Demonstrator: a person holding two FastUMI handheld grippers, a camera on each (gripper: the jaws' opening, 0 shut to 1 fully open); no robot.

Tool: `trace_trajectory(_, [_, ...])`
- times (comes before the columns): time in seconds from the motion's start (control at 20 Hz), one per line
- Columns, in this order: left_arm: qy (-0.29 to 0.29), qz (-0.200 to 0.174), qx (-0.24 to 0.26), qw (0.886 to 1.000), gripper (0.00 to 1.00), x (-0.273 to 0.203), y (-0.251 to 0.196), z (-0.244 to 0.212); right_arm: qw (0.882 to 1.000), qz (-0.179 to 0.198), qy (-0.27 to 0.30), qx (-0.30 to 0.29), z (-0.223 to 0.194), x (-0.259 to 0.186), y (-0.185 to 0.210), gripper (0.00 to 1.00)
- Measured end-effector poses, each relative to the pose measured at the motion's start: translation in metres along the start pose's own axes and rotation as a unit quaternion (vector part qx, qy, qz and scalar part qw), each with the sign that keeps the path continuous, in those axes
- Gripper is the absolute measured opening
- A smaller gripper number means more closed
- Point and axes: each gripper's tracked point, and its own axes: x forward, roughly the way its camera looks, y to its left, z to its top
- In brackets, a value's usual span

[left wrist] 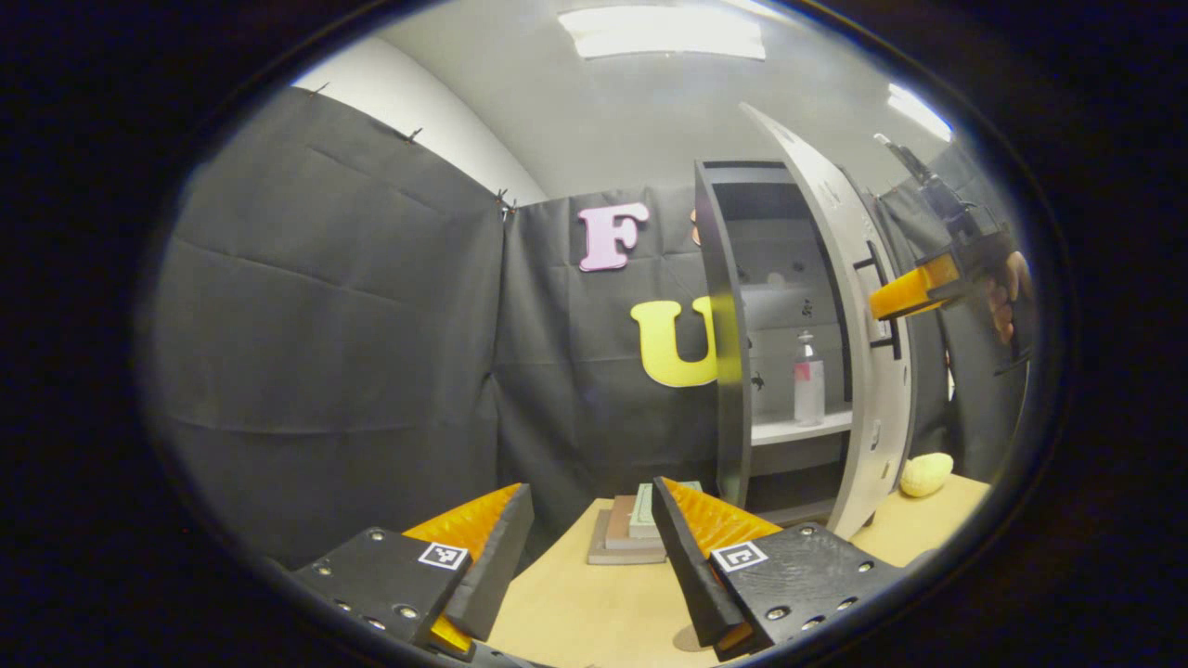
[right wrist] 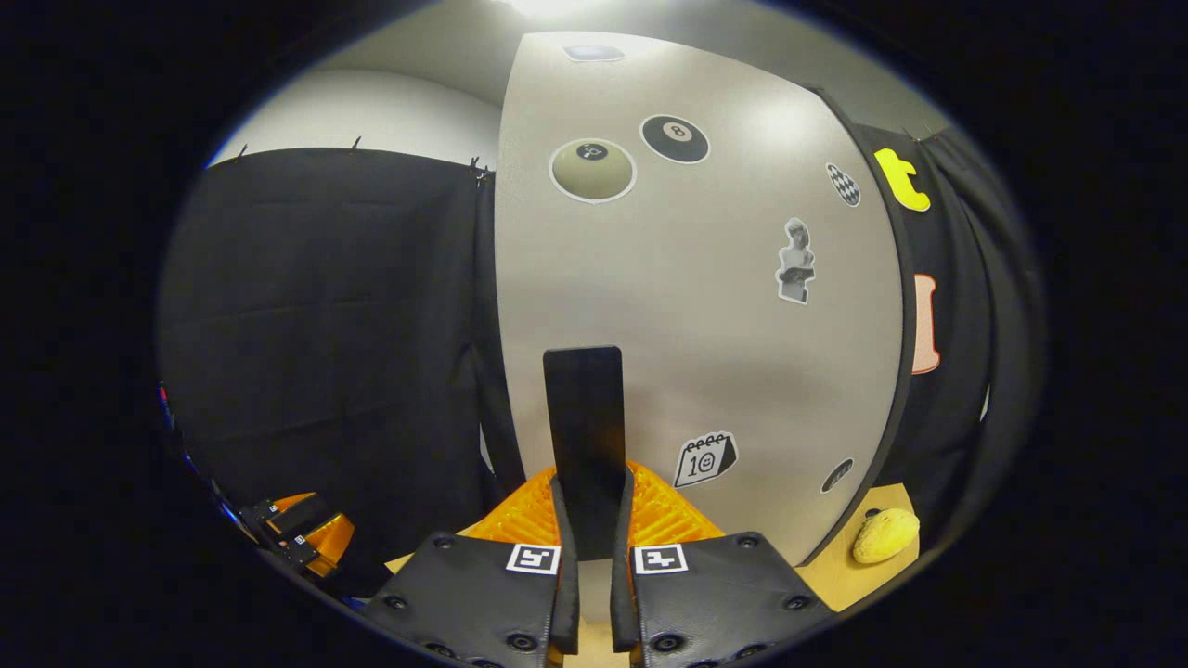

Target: Open the cabinet door with the right hand, grasp the bottle in the cabinet with the left hand and place it on the coaster, then close the cabinet door with the right hand.

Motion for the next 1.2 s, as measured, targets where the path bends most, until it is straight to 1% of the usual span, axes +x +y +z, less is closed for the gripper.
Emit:
trace_trajectory(0.05, [0.000,-0.003,-0.001,1.000,0.80,0.000,-0.008,0.001,1.000,0.006,0.000,-0.001,0.000,-0.002,-0.001,0.15])
trace_trajectory(0.1, [-0.001,-0.006,-0.002,1.000,0.77,0.000,-0.016,0.003,1.000,0.012,-0.001,-0.002,-0.001,-0.004,-0.002,0.13])
trace_trajectory(0.15, [-0.001,-0.010,-0.003,1.000,0.77,0.002,-0.026,0.003,1.000,0.018,-0.001,-0.003,-0.001,-0.006,-0.004,0.15])
trace_trajectory(0.45, [-0.005,-0.044,-0.005,0.999,0.77,0.005,-0.086,0.010,0.999,0.042,-0.003,0.001,-0.004,-0.015,-0.014,0.15])
trace_trajectory(0.5, [-0.007,-0.051,-0.005,0.999,0.80,0.006,-0.097,0.011,0.999,0.045,-0.003,0.002,-0.004,-0.017,-0.016,0.15])
trace_trajectory(0.55, [-0.008,-0.057,-0.005,0.998,0.77,0.006,-0.107,0.013,0.999,0.046,-0.004,0.002,-0.004,-0.019,-0.018,0.15])
trace_trajectory(0.6, [-0.009,-0.064,-0.005,0.998,0.77,0.004,-0.117,0.014,0.999,0.046,-0.006,0.001,-0.004,-0.020,-0.020,0.12])
trace_trajectory(0.65, [-0.010,-0.071,-0.004,0.997,0.77,0.005,-0.128,0.014,0.999,0.045,-0.007,0.003,-0.004,-0.022,-0.023,0.12])
trace_trajectory(0.7, [-0.011,-0.077,-0.004,0.997,0.77,0.004,-0.139,0.015,0.999,0.044,-0.008,0.006,-0.004,-0.023,-0.025,0.15])
trace_trajectory(0.75, [-0.010,-0.083,-0.005,0.996,0.77,0.003,-0.150,0.015,0.999,0.044,-0.008,0.011,-0.003,-0.025,-0.028,0.12])
trace_trajectory(0.8, [-0.009,-0.090,-0.006,0.996,0.77,0.002,-0.161,0.015,0.999,0.043,-0.008,0.014,-0.004,-0.027,-0.030,0.12])
trace_trajectory(0.85, [-0.009,-0.096,-0.008,0.995,0.77,0.002,-0.170,0.014,0.999,0.040,-0.010,0.015,-0.004,-0.029,-0.033,0.15])
trace_trajectory(0.95, [-0.009,-0.105,-0.009,0.994,0.77,-0.002,-0.186,0.015,1.000,0.025,-0.014,0.009,-0.004,-0.033,-0.040,0.15])
trace_trajectory(1.0, [-0.008,-0.109,-0.009,0.994,0.80,-0.004,-0.195,0.015,1.000,0.016,-0.016,0.008,-0.004,-0.035,-0.044,0.14])
trace_trajectory(1.05, [-0.008,-0.114,-0.010,0.993,0.77,-0.005,-0.205,0.015,1.000,0.009,-0.018,0.010,-0.003,-0.037,-0.048,0.14])
trace_trajectory(1.1, [-0.008,-0.117,-0.010,0.993,0.80,-0.006,-0.212,0.015,1.000,0.002,-0.020,0.012,-0.003,-0.037,-0.051,0.14])
trace_trajectory(1.15, [-0.009,-0.121,-0.010,0.993,0.77,-0.009,-0.219,0.016,1.000,-0.007,-0.024,0.014,-0.002,-0.038,-0.055,0.14])
trace_trajectory(1.2, [-0.008,-0.123,-0.009,0.992,0.80,-0.012,-0.226,0.016,0.999,-0.015,-0.026,0.014,-0.002,-0.040,-0.058,0.14])
